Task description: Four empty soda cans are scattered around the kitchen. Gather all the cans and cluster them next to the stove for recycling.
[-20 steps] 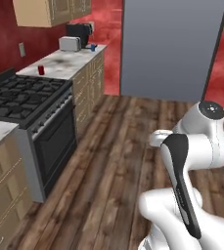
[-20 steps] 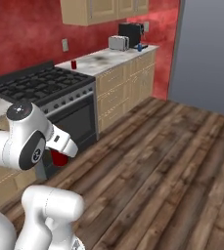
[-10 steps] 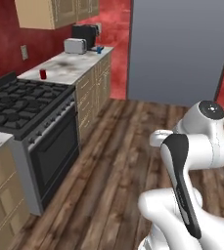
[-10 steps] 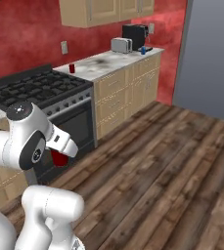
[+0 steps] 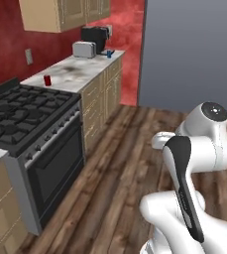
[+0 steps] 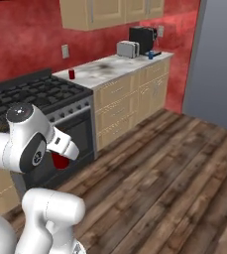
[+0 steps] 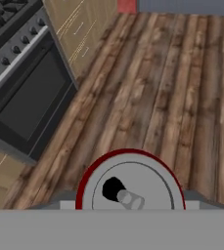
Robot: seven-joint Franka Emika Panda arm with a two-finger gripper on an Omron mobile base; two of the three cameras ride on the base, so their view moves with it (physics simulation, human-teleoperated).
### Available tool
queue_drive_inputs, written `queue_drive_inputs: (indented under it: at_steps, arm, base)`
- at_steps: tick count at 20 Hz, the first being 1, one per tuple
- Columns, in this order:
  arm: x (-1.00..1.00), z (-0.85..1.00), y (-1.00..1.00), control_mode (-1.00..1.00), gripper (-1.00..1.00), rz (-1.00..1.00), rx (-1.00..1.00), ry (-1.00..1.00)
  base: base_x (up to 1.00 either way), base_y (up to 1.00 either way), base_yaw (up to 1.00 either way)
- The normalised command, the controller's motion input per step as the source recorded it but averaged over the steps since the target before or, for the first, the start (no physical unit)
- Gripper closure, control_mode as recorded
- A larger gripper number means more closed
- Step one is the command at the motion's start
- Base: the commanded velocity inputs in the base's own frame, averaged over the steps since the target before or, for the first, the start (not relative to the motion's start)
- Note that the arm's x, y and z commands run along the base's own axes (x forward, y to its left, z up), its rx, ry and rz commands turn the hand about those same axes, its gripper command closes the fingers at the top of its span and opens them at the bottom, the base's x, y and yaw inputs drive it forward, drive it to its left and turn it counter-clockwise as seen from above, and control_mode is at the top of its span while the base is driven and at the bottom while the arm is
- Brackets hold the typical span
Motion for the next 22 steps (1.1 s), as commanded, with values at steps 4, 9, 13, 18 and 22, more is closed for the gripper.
queue_drive_inputs:
  at_steps: [4,9,13,18,22]
  arm:
    - [0.0,0.0,0.0,1.0,1.0,0.0,0.0,0.0]
    - [0.0,0.0,0.0,1.0,1.0,0.0,0.0,0.0]
    - [0.0,0.0,0.0,1.0,1.0,0.0,0.0,0.0]
    - [0.0,0.0,0.0,1.0,1.0,0.0,0.0,0.0]
    - [0.0,0.0,0.0,1.0,1.0,0.0,0.0,0.0]
  base:
    - [0.68,-0.04,0.15]
    - [0.67,-0.08,0.15]
    - [0.65,-0.09,0.14]
    - [0.61,-0.12,0.14]
    - [0.6,-0.13,0.14]
